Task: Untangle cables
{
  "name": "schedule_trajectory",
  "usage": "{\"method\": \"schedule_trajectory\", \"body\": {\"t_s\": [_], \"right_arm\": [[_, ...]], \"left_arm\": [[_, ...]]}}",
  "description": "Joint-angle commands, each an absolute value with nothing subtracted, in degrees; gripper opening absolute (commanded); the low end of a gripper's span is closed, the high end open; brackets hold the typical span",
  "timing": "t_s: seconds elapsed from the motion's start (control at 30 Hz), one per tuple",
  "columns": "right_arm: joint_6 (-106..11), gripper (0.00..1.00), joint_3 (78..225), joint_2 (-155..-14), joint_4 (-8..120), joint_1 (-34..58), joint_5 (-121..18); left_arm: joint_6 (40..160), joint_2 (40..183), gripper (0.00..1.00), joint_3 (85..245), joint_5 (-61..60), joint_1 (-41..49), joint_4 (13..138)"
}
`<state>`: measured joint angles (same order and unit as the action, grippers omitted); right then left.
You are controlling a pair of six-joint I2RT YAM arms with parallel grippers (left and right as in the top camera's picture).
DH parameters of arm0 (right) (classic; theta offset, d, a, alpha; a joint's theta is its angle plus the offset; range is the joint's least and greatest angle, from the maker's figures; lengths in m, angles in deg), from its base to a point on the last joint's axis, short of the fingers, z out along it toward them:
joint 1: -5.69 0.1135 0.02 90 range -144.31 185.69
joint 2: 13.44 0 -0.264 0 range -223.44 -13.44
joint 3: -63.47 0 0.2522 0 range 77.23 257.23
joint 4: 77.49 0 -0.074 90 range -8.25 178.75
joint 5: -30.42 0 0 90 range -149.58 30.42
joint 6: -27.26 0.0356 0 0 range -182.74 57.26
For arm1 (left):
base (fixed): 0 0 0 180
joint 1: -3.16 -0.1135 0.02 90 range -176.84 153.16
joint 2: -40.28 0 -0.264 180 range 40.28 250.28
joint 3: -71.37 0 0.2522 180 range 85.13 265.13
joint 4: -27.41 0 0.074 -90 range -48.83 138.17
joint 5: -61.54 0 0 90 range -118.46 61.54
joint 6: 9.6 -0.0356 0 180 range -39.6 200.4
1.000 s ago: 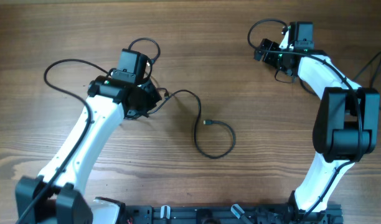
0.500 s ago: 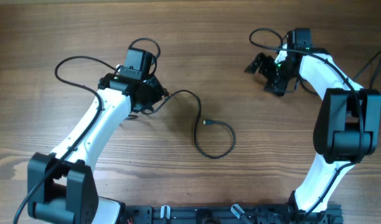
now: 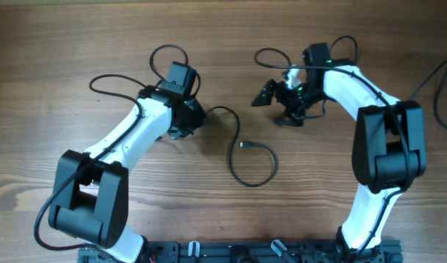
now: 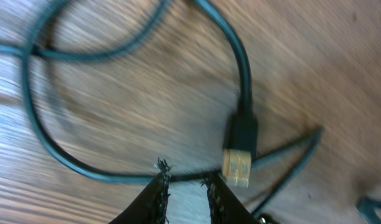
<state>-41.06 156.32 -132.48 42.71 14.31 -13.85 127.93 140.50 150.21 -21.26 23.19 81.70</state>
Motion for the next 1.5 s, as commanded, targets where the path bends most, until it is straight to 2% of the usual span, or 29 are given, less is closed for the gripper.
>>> {"method": "schedule_trajectory", "body": {"t_s": [0.0, 0.13, 0.27, 0.33, 0.4, 0.47, 0.7, 0.73, 0.8, 0.87, 1.03, 1.17, 1.27, 1.3, 1.37, 1.47], "right_arm": [[-43.1, 0.99, 155.8, -133.6, 44.0, 16.1, 3.1], [-37.9, 1.00, 155.8, -133.6, 44.1, 17.9, 3.5], [-31.4, 1.00, 155.8, -133.6, 46.4, 20.0, 3.1], [-28.5, 1.00, 155.8, -133.6, 48.2, 21.2, 3.1], [-24.9, 1.00, 155.8, -133.6, 50.5, 22.7, 2.8], [-21.0, 1.00, 155.8, -133.6, 53.0, 24.2, 1.0], [-7.9, 1.00, 155.8, -133.6, 64.1, 30.1, -10.3], [-6.3, 0.98, 155.8, -133.6, 65.3, 31.0, -12.6], [-3.2, 0.86, 155.8, -133.6, 66.2, 32.5, -18.6], [2.4, 0.82, 155.8, -133.6, 66.3, 34.9, -27.5], [6.5, 0.81, 155.8, -133.9, 67.7, 39.3, -36.8], [6.5, 0.68, 155.8, -134.0, 69.0, 42.2, -43.4], [6.5, 0.50, 155.8, -134.0, 69.6, 43.8, -50.3], [6.4, 0.39, 155.8, -134.0, 69.6, 44.0, -52.2], [5.3, 0.04, 155.8, -134.0, 69.6, 44.1, -54.6], [-1.4, 0.04, 155.9, -133.3, 69.7, 43.4, -52.3]], "left_arm": [[128.8, 140.8, 0.24, 149.9, -15.0, 24.3, 81.8], [128.8, 140.8, 0.24, 149.9, -10.3, 24.3, 81.8], [126.0, 140.8, 0.16, 150.0, -9.6, 23.9, 81.9], [120.7, 140.4, 0.09, 150.3, -5.6, 22.7, 82.0], [114.6, 139.6, 0.08, 150.8, 1.5, 20.9, 82.7], [111.0, 138.3, 0.07, 151.3, 5.9, 18.5, 83.8], [110.6, 133.1, 0.10, 151.7, 6.0, 8.0, 86.5], [110.6, 133.0, 0.10, 151.7, 6.0, 6.6, 87.0], [110.6, 133.0, 0.12, 151.7, 5.7, 4.5, 88.2], [110.6, 133.1, 0.13, 151.7, 2.8, 3.1, 89.5], [110.6, 133.1, 0.15, 151.7, -3.0, 2.5, 92.1], [110.6, 133.1, 0.16, 151.7, -3.5, 2.6, 93.1], [110.6, 133.1, 0.16, 151.7, -3.5, 2.6, 93.1], [110.6, 133.1, 0.17, 151.7, -3.5, 2.6, 93.1], [110.6, 133.1, 0.17, 151.7, -3.5, 2.6, 93.2], [110.6, 133.1, 0.18, 151.7, -3.5, 2.6, 93.8]]}}
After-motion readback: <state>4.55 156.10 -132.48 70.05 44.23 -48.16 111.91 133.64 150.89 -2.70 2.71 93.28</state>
